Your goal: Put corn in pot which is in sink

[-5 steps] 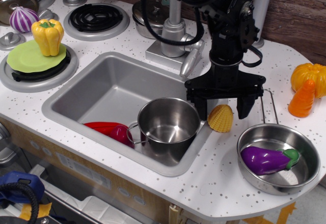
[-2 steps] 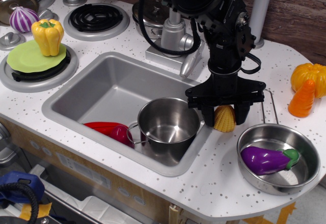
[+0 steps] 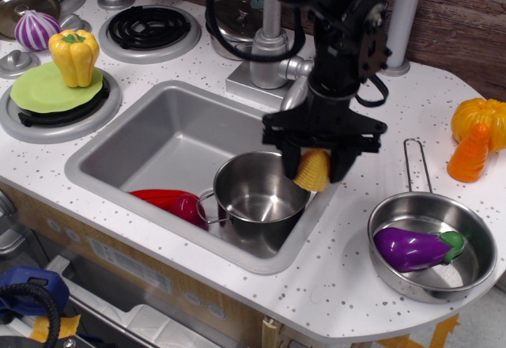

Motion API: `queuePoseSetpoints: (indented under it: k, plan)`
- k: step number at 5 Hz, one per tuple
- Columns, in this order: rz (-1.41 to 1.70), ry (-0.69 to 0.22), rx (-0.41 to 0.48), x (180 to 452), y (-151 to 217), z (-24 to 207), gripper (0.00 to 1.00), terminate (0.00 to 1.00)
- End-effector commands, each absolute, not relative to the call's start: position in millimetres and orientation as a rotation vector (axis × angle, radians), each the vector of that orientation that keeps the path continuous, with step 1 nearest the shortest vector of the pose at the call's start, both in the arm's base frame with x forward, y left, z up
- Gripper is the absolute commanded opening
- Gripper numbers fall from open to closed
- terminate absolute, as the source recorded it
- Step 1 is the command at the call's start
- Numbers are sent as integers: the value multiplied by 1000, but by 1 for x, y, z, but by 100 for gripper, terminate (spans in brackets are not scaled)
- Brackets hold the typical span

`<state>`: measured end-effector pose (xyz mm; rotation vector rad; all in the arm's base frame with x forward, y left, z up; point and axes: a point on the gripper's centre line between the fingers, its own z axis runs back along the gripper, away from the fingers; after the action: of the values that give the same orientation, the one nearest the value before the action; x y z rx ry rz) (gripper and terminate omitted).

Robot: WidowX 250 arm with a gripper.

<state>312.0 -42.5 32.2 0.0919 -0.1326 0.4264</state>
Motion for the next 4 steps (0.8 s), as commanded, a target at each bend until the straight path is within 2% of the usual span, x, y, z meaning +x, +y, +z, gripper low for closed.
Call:
queuePoseSetpoints:
  k: [1,2,3,4]
  plan:
    - [423,-198,115,307,-18,59,0,0]
    - [406,-211,101,304,-5,50,0,0]
    - [371,-244,81,304,5,41,100,0]
    - [371,-244,81,304,5,41,100,0]
